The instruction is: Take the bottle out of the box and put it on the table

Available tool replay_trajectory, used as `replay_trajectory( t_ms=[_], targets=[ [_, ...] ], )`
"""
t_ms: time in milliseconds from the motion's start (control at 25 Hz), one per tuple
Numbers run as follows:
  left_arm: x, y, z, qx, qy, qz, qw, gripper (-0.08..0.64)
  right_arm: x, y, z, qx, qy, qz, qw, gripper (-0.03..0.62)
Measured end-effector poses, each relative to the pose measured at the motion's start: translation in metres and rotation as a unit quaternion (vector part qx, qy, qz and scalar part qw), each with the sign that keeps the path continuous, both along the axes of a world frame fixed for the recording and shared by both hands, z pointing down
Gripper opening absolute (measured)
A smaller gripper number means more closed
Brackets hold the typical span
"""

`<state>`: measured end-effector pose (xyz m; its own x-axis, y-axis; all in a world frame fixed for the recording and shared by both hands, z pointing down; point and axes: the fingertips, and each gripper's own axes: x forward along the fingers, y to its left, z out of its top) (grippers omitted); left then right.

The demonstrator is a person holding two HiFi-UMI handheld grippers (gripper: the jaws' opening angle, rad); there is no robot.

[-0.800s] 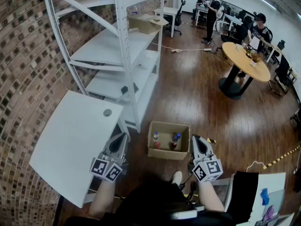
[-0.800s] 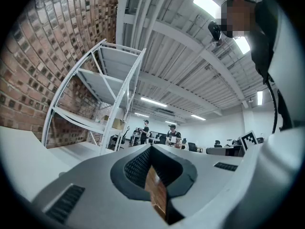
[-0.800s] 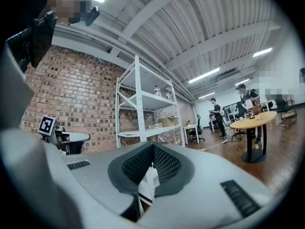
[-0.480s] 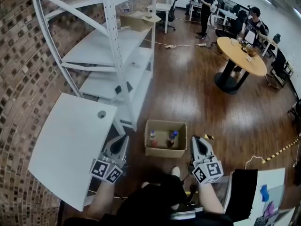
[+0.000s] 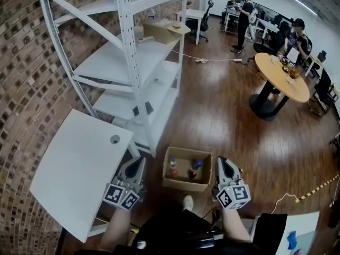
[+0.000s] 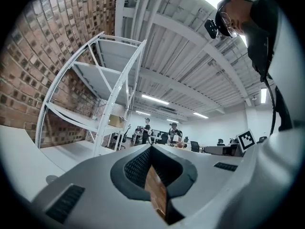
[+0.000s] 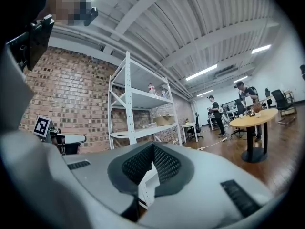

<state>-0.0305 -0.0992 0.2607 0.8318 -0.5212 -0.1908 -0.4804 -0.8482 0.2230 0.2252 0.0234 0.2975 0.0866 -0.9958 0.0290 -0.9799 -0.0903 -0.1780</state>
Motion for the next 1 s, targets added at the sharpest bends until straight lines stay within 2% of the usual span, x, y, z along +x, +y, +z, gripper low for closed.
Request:
replay_trajectory(
  t_ms=[320, 520, 680, 880, 1000],
  targets=[
    [0.046, -0.031, -0.018, 0.021, -0.006, -0.01, 0.9997, -0.003, 0.031, -0.048, -0.013, 0.019, 0.006, -0.034, 0.999, 0.004],
    [0.082, -0.046, -0.015, 0.011, -0.002, -0.012, 0.9999, -0.003, 0.05, -0.066, -0.011, 0.017, 0.011, -0.053, 0.998, 0.003],
    [0.095, -0.054, -0.017, 0.004, 0.01, -0.025, 0.9996, -0.003, 0.058, -0.074, -0.011, 0.013, 0.02, -0.062, 0.998, 0.003],
    [0.109, -0.054, -0.016, 0.023, -0.002, -0.03, 0.9993, -0.003, 0.067, -0.083, -0.008, 0.006, 0.024, -0.059, 0.998, 0.003],
    [0.114, -0.052, -0.013, 0.021, -0.006, -0.029, 0.9993, -0.003, 0.067, -0.085, -0.009, 0.001, 0.032, -0.062, 0.998, 0.002]
  ],
)
